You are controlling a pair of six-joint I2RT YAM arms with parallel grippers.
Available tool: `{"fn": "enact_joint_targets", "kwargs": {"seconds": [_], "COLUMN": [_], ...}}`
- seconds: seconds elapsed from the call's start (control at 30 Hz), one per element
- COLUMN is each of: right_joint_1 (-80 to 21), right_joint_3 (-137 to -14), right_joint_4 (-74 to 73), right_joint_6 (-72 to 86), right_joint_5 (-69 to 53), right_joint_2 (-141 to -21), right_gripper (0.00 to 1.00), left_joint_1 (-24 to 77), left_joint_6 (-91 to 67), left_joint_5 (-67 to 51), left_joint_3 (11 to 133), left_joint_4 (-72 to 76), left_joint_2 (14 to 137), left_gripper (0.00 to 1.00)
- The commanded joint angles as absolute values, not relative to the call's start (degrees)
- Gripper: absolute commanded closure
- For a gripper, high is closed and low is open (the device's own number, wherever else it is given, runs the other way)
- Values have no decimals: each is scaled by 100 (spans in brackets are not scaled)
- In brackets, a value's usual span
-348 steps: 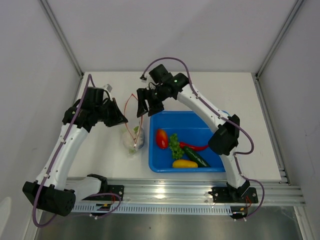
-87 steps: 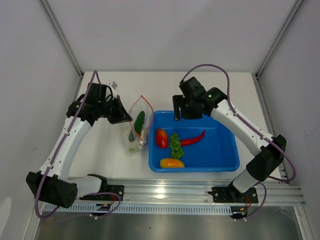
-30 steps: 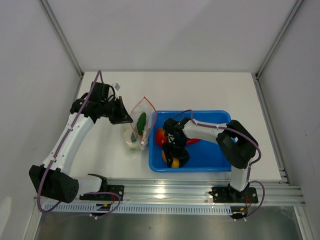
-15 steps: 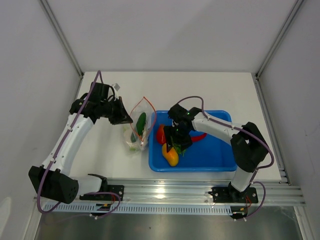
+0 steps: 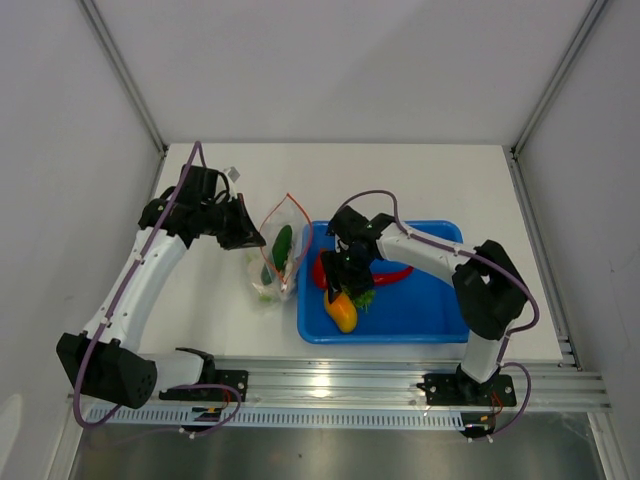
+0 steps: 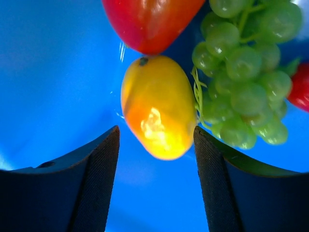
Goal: Place the food in the zip-top bag and seal the zipper
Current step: Pick up the fake fruit from the bin.
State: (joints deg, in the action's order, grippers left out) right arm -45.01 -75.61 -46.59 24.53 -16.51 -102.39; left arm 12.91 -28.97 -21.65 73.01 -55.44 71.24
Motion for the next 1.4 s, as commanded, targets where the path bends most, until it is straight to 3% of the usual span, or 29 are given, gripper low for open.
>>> {"fn": "enact_joint_targets", "kwargs": {"seconds": [0.0,0.37,0.6,0.77,1.07,1.27,1.37], "right_joint_1": [-4614,-4746,-4790,-4869,-4861,-4703,-4509], "right_joint_3": [-7708,-7409,-7365,-7242,-7224,-7558,-7962], "right_joint_4": [-4412,-4140,-4201,-4192,-4183,-4491,-4763], "right_joint_6": [2320,2171,2048,2030,2153,2302,2303], "right_joint_5": [-1784,-1802,-1898,-1881,-1486,-1213,-1046], "right_joint_2": [-10467,-10828,-10934,-10899,-10504,-9819,-9546], "right_gripper": [36,46,29,26,52,89,100], "left_joint_1": [1301,1301,1292,1292,1292,1292,1292], "left_joint_6": [-2883,-2935,-2971,-3023,-3059,-3059,-3059], "left_joint_5": [-2285,-2250,-2224,-2224,-2206,-2197,-2232], "left_joint_3": [7312,7164,7181,7102,7066,7058,7084], "left_joint_4": [-5484,-5484,-5475,-5449,-5475,-5476,-5476], "left_joint_2": [6979,6970,6943,6891,6829,6812,6855], "left_gripper": [99,99,99,99,99,99,100]}}
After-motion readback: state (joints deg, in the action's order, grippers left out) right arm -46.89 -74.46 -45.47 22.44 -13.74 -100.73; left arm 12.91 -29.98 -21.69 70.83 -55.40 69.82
